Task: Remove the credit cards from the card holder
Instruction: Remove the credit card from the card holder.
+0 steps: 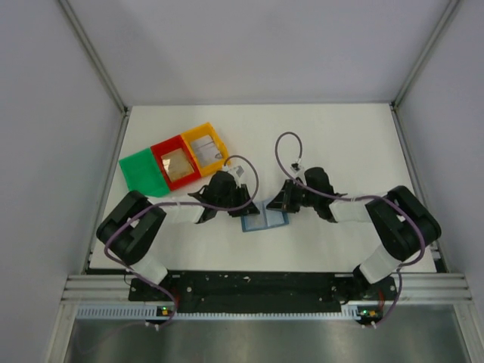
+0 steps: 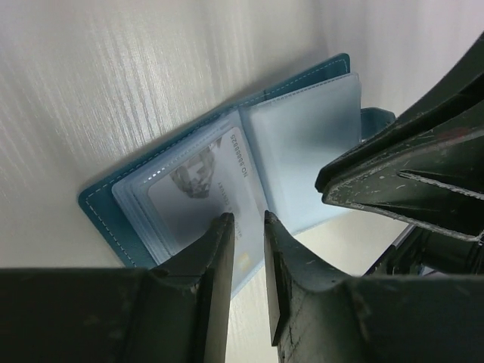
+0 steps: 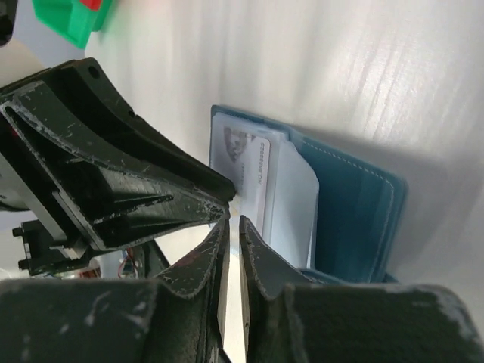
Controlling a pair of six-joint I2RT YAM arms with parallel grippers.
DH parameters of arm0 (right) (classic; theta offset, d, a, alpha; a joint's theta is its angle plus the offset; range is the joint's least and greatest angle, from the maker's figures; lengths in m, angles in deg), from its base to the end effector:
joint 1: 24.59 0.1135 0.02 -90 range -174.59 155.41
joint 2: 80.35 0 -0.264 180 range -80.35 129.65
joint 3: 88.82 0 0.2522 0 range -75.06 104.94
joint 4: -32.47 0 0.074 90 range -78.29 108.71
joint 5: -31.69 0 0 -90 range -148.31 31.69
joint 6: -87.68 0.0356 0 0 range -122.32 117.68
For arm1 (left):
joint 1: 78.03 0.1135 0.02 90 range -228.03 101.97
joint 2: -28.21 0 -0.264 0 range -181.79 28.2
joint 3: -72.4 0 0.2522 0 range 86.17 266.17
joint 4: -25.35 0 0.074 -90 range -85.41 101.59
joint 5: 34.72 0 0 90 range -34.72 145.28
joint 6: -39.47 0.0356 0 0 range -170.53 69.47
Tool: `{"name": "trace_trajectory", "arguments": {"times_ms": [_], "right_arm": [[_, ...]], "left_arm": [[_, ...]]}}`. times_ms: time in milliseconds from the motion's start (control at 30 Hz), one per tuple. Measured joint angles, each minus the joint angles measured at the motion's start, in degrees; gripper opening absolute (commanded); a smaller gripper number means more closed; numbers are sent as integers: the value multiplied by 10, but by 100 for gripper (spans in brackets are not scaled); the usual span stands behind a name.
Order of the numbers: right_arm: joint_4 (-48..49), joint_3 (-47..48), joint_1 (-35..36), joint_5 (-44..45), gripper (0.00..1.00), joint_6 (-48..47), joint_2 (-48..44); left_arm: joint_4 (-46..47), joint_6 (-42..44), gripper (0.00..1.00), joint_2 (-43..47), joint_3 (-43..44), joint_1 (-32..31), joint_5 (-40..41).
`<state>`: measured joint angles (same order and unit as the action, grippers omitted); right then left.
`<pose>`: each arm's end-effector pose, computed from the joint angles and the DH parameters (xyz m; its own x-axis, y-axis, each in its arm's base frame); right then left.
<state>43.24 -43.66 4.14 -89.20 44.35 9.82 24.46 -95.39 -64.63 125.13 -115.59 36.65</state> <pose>0.2416 0.1533 0.1403 -0.9093 0.2134 -0.3571 -0.1795 0.5731 0.7996 0.2366 -0.1963 0.1440 -0.9109 -0.1427 -0.3871 0.1781 0.7104 -0.6809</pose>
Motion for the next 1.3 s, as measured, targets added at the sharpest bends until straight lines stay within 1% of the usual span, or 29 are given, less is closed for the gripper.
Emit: {"name": "trace_trajectory", "arguments": {"times_ms": [100, 233, 400, 467, 567, 800, 1233, 1300], "right_arm": [[10, 16, 0, -15, 14, 9, 29], [19, 22, 0, -21, 18, 16, 60], [28, 22, 0, -26, 18, 19, 92], [36, 22, 0, -33, 18, 21, 102], [43, 25, 0, -43, 18, 24, 109], [48, 31, 0, -57, 21, 26, 116], [72, 59, 9, -86, 22, 36, 151], [71, 62, 11, -87, 19, 35, 153]], "left_arm": [[2, -1, 24, -1, 0, 0, -2], [4, -5, 24, 4, -7, 0, 5], [-7, -7, 24, 43, -32, 0, 33], [-7, -7, 22, 46, -32, 0, 40], [-10, -10, 14, 46, -33, 1, 51], [-17, -16, 8, 41, -33, 4, 59], [8, -27, 8, 23, -33, 4, 37], [9, -28, 8, 22, -33, 5, 34]]}}
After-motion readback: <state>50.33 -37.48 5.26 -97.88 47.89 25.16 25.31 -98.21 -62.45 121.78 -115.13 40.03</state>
